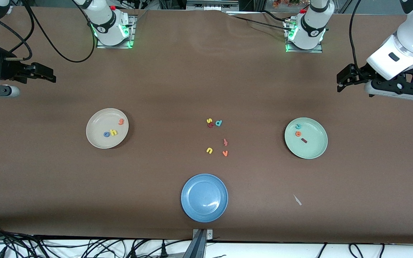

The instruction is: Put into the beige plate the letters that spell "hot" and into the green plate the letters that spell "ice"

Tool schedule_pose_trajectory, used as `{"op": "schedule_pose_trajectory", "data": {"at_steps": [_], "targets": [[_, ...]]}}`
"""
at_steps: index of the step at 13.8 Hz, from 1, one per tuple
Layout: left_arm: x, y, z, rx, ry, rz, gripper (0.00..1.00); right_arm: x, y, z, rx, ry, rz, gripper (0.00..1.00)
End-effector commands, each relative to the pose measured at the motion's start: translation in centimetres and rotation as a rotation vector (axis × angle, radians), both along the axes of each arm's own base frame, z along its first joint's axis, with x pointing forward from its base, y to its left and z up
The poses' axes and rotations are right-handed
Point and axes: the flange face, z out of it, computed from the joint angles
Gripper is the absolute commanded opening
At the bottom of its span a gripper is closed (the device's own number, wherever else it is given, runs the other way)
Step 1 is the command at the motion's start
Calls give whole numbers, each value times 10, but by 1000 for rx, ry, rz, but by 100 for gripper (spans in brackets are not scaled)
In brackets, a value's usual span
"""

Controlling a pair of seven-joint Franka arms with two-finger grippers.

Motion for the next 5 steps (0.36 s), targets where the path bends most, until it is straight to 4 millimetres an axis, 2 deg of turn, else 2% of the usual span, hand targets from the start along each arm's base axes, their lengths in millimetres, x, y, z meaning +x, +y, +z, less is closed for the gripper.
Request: {"op": "schedule_pose_trajectory", "data": {"at_steps": [1,5], "targets": [[-4,5,8,22,5,-6,100,1,3,8,13,4,-9,100],[4,6,7,12,11,-8,100,0,4,6,11,13,-10,100]]}}
